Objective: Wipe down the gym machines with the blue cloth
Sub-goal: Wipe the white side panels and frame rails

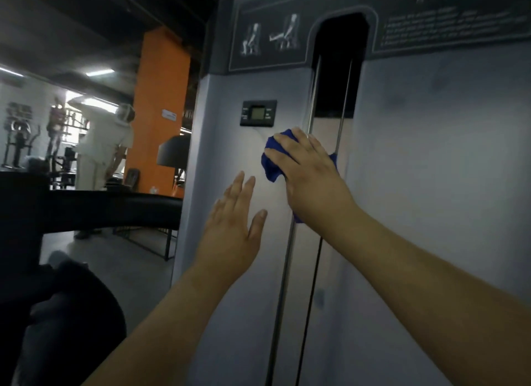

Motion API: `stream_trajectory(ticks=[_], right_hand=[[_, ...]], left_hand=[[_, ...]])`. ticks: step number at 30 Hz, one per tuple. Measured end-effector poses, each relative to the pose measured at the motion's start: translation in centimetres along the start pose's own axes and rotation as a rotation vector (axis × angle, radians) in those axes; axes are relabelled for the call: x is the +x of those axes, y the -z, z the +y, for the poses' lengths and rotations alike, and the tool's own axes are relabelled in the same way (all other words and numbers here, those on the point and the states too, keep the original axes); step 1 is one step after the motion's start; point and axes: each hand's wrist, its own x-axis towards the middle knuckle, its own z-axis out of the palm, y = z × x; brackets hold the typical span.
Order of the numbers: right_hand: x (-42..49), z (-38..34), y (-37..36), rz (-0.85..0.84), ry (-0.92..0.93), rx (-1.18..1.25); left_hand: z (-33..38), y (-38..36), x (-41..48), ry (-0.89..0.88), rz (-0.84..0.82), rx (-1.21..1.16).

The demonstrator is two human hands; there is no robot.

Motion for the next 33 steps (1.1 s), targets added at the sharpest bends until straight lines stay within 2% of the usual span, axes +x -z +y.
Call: stream_trajectory(ticks=[6, 11, 15, 17, 18, 21, 22, 25, 26, 27, 30, 31, 33], right_hand=[[8.4, 3.0, 2.2, 0.027, 0.055, -0.162], [12.3, 4.3, 4.0, -0.060, 0.008, -0.281], [11.5, 3.5, 3.0, -0.222, 0.255, -0.397], [12.3, 4.4, 3.5, -0.205, 0.369, -0.511], [13.1, 5.2, 4.1, -0.160, 0.369, -0.536], [14.6, 5.8, 5.6, -0.130, 0.154, -0.493], [14.5, 5.3, 5.5, -0.161, 0.152, -0.485], [13.6, 3.7, 3.9, -0.333, 0.383, -0.446], [14.0, 4.0, 3.9, -0.340, 0.421, -0.453], [14.8, 4.4, 4.2, -0.300, 0.401, -0.458], [16.9, 5.7, 5.0, -0.126, 0.185, -0.469], [17.1, 5.1, 4.7, -0.114, 0.179, -0.475], [16.9, 3.2, 3.5, -0.201, 0.318, -0.499]], left_hand=[[-1.8, 0.6, 3.0, 0.051, -0.036, 0.025], [-1.7, 0.5, 5.5, 0.077, -0.093, 0.012], [-2.1, -0.4, 6.3, 0.093, -0.065, -0.043], [-2.2, -1.1, 6.1, 0.083, -0.042, -0.045], [-2.3, -1.4, 6.0, 0.078, -0.033, -0.047], [-2.4, -1.7, 5.9, 0.071, -0.015, -0.046], [-2.4, -1.7, 5.9, 0.074, -0.015, -0.043], [-2.5, -1.4, 6.0, 0.077, -0.018, -0.029], [-2.5, -1.3, 5.9, 0.074, -0.023, -0.028], [-2.6, -1.3, 5.9, 0.068, -0.028, -0.028], [-2.7, -1.1, 5.8, 0.061, -0.030, -0.023], [-2.8, -1.1, 5.8, 0.060, -0.028, -0.017], [-2.9, -0.8, 5.8, 0.053, -0.036, -0.013]])
